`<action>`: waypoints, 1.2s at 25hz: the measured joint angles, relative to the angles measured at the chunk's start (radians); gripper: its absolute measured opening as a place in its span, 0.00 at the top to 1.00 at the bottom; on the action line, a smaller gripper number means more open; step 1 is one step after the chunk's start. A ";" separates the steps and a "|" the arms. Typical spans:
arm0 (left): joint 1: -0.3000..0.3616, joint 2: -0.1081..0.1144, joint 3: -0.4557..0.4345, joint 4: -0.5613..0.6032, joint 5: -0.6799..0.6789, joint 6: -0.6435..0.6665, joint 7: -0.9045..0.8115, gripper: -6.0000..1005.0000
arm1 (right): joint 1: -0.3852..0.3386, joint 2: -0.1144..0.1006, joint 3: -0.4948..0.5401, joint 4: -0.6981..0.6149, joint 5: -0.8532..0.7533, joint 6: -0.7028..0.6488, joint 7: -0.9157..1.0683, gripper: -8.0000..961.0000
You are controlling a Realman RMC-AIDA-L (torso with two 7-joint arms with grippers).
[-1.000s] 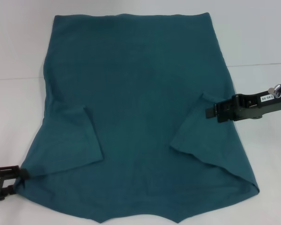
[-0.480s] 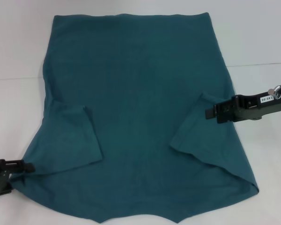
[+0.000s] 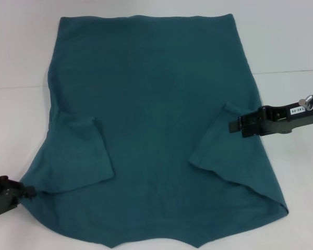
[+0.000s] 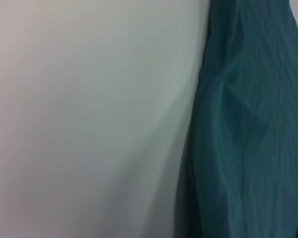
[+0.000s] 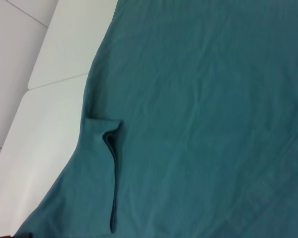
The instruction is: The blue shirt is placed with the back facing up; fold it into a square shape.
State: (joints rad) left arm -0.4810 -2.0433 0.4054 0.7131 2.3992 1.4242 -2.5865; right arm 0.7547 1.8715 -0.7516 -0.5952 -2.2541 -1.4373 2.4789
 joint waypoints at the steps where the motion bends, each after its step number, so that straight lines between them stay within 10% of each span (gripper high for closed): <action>1: -0.003 0.001 0.000 0.000 -0.001 0.010 0.011 0.74 | 0.000 0.000 0.000 0.000 -0.001 0.000 0.000 0.32; 8: -0.020 0.010 -0.006 -0.017 -0.075 0.090 0.090 0.98 | -0.005 -0.015 -0.008 0.000 -0.006 -0.051 -0.044 0.32; 19: -0.031 0.014 -0.007 -0.020 -0.093 0.070 0.081 0.98 | -0.063 -0.113 0.003 -0.024 -0.169 -0.218 0.045 0.30; 30: -0.032 0.013 -0.007 -0.033 -0.094 0.048 0.080 0.98 | -0.114 -0.075 0.003 -0.035 -0.224 -0.209 0.046 0.29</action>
State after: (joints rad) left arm -0.5127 -2.0301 0.3988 0.6802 2.3055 1.4725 -2.5064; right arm 0.6410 1.7968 -0.7491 -0.6301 -2.4780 -1.6460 2.5247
